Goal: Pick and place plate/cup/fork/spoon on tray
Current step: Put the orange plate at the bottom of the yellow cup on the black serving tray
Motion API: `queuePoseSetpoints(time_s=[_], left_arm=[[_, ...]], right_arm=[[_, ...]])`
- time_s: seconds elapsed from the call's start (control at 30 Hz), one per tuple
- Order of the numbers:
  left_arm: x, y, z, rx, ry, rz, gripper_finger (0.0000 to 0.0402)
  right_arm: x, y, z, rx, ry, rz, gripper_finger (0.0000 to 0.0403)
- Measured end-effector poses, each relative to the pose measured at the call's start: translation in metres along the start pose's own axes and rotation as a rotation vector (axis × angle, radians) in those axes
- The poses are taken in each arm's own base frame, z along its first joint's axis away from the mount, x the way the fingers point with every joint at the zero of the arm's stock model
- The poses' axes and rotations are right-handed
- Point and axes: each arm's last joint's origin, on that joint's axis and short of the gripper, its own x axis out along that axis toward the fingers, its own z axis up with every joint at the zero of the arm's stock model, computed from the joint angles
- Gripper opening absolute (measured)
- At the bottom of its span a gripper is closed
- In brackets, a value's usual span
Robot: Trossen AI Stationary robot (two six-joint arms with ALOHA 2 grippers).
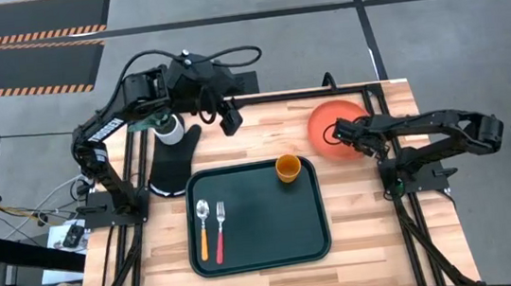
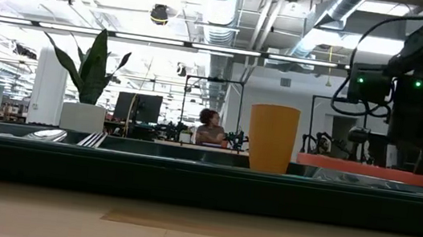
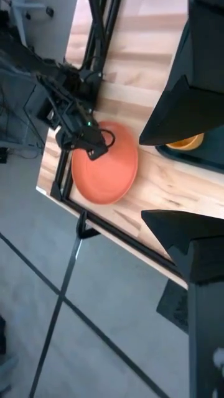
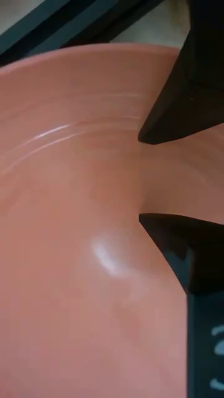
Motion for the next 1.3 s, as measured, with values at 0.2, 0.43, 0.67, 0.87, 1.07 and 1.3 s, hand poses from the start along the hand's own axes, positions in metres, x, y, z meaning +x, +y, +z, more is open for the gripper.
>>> queuePoseSetpoints(time_s=[0.2,0.43,0.67,0.87,1.07,1.3], left_arm=[[0.000,0.001,0.000,0.019,-0.002,0.021,0.0169],[0.000,0.001,0.000,0.032,-0.002,0.021,0.0169],[0.000,0.001,0.000,0.054,-0.002,0.018,0.0169],[0.000,0.000,0.001,0.076,-0.008,0.013,0.0169],[0.000,0.000,0.001,0.100,-0.011,0.011,0.0169],[0.000,0.000,0.001,0.148,-0.009,0.012,0.0169]], right_arm=[[-0.012,0.008,0.003,-0.110,0.003,0.050,0.0210],[-0.041,0.004,-0.005,-0.196,0.033,0.052,0.0203],[-0.048,-0.013,-0.026,-0.078,0.019,0.017,0.0198],[-0.038,-0.016,-0.030,0.139,-0.003,-0.043,0.0197],[-0.032,-0.012,-0.037,0.249,0.016,-0.056,0.0194],[-0.051,-0.005,-0.040,0.178,-0.055,0.065,0.0194]])
